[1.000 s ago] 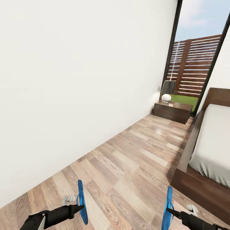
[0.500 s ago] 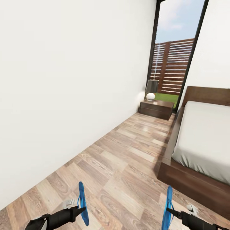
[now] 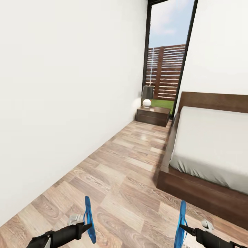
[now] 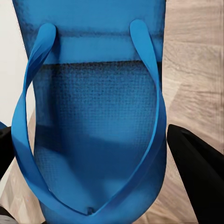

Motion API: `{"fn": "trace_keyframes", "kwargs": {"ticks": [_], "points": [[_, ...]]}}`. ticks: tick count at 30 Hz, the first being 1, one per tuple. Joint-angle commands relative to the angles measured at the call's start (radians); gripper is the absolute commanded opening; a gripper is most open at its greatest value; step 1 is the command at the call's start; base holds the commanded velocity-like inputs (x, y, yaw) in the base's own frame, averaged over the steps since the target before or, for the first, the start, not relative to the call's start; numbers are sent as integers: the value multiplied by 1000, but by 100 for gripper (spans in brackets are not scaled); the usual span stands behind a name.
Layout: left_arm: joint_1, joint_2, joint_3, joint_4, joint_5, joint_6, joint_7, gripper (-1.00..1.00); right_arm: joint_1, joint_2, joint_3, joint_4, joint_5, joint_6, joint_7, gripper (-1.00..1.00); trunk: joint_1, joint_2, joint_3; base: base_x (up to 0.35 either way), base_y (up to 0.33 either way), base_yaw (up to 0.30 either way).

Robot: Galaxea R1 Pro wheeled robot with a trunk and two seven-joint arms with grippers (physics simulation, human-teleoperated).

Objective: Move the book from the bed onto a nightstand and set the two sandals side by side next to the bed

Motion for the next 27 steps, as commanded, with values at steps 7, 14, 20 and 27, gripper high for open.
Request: {"fn": "trace_keyframes", "kwargs": {"ticks": [7, 14, 20, 27], "points": [[-1, -1, 8, -2, -6, 10, -7, -100, -1, 1, -9, -1, 8, 9, 4, -100, 0, 0, -1, 0, 0, -283], [0, -1, 8, -2, -6, 10, -7, -100, -1, 1, -9, -1, 8, 9, 4, -100, 0, 0, -1, 0, 0, -283], [-1, -1, 8, -2, -6, 10, -7, -100, -1, 1, -9, 0, 8, 9, 4, -100, 0, 0, -1, 0, 0, -283], [-1, -1, 8, -2, -6, 10, -7, -100, -1, 1, -9, -1, 8, 9, 4, -100, 0, 0, -1, 0, 0, -283]]}}
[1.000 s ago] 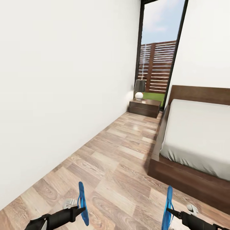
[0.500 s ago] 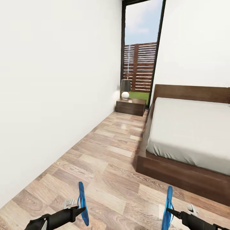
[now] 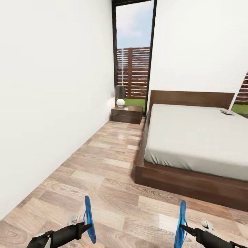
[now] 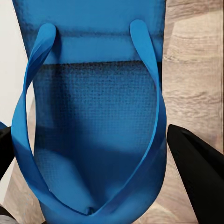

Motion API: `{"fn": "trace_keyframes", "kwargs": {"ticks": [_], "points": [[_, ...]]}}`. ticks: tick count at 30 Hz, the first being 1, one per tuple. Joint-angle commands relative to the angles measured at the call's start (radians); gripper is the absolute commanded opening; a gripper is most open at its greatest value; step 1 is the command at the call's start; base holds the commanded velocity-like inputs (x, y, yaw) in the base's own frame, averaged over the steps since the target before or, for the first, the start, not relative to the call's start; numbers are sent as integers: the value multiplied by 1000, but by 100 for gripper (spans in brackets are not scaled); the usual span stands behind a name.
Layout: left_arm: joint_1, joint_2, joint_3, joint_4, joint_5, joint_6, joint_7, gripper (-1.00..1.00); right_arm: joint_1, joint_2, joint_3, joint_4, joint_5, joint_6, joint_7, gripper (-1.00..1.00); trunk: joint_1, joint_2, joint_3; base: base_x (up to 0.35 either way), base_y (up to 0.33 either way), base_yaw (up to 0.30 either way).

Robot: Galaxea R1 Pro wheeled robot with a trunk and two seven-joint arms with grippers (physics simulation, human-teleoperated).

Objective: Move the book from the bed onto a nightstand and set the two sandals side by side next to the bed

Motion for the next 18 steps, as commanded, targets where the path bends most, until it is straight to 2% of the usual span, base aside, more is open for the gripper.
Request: {"fn": "trace_keyframes", "kwargs": {"ticks": [1, 7, 11, 18], "points": [[-1, -1, 8, -2, -6, 10, -7, -100, -1, 1, -9, -1, 7, 9, 4, -100, 0, 0, -1, 0, 0, -283], [-1, -2, 8, -2, -7, 10, -7, -100, -1, 1, -9, -1, 7, 9, 4, -100, 0, 0, -1, 0, 0, -283], [0, -19, 7, -2, -9, 10, -9, -100, -1, 1, -9, -1, 8, 9, 4, -100, 0, 0, -1, 0, 0, -283], [-1, -22, 7, -2, -9, 10, -9, -100, -1, 1, -9, -1, 7, 9, 5, -100, 0, 0, -1, 0, 0, -283]]}}
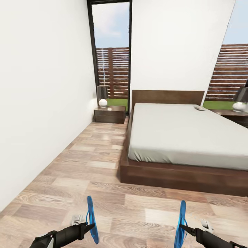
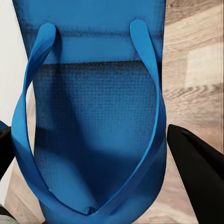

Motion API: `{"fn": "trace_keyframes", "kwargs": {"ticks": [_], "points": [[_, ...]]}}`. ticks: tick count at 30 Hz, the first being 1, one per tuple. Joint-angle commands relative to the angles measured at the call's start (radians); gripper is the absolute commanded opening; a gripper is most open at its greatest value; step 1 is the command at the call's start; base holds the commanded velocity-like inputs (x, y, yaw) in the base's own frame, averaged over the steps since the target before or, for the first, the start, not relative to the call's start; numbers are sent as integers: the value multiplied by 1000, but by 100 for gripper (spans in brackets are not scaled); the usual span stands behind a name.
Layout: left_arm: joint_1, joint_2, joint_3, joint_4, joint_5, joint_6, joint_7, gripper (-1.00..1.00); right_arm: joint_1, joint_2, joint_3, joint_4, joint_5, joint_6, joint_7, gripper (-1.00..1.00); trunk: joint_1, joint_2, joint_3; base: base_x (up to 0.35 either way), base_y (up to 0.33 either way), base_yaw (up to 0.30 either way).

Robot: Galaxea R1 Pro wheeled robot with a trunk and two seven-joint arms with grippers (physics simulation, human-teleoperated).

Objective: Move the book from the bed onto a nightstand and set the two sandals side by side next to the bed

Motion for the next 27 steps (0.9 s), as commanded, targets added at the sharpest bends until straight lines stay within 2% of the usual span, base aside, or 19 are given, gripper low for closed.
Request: {"fn": "trace_keyframes", "kwargs": {"ticks": [1, 6, 11, 27], "points": [[-1, -1, 8, -2, -6, 10, -7, -100, -1, 1, -9, -1, 8, 9, 4, -100, 0, 0, -1, 0, 0, -283], [-1, -2, 7, -2, -7, 10, -7, -100, -1, 1, -9, -1, 8, 9, 3, -100, 0, 0, -1, 0, 0, -283], [-1, -2, 7, -2, -7, 10, -7, -100, -1, 1, -9, 0, 8, 9, 3, -100, -19, 35, 15, 0, 0, -283], [-1, -2, 8, -2, -7, 10, -7, -100, -1, 1, -9, 0, 8, 10, 4, -100, -19, 35, 15, 0, 0, -283]]}}
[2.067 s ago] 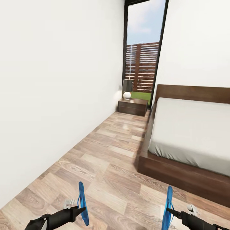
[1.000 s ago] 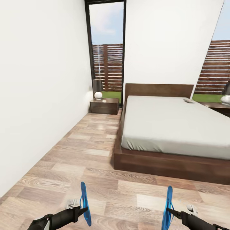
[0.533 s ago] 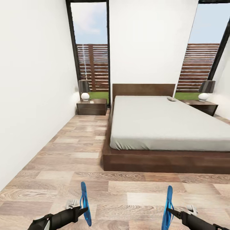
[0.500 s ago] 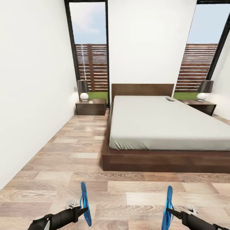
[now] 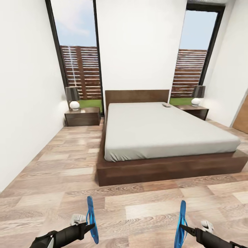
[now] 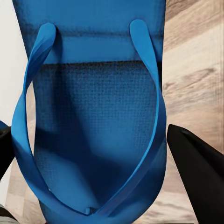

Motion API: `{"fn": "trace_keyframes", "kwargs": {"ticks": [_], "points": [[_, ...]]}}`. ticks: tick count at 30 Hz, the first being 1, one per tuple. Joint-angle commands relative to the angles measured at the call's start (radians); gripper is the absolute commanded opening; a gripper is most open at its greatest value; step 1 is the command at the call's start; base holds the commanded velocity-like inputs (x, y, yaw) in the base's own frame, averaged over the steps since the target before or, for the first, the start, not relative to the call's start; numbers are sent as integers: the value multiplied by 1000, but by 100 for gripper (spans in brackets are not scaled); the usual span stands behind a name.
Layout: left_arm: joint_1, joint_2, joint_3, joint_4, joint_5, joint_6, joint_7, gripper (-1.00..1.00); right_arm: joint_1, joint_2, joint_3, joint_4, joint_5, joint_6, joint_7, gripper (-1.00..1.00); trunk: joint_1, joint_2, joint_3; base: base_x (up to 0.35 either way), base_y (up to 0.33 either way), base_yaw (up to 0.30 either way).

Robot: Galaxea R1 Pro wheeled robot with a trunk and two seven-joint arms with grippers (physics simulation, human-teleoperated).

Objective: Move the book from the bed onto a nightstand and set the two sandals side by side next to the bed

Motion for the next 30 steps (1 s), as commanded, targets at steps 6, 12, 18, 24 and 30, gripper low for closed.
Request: {"fn": "trace_keyframes", "kwargs": {"ticks": [6, 12, 18, 24, 30], "points": [[0, -1, 8, -2, -6, 10, -7, -100, -1, 1, -9, -1, 8, 9, 4, -100, 0, 0, -1, 0, 0, -283], [-1, -1, 8, -2, -6, 10, -7, -100, -1, 1, -9, -1, 7, 9, 4, -100, 0, 0, -1, 0, 0, -283], [-1, -1, 8, -2, -6, 10, -7, -100, -1, -1, -9, -1, 7, 8, 5, -100, 0, 0, -1, 0, 0, -283], [-1, -1, 7, -2, -6, 10, -7, -100, -1, -1, -9, -1, 7, 9, 5, -100, 0, 0, -1, 0, 0, -283], [-1, -1, 7, -2, -6, 10, -7, -100, -1, -3, -9, -1, 7, 9, 6, -100, 0, 0, -1, 0, 0, -283]]}}
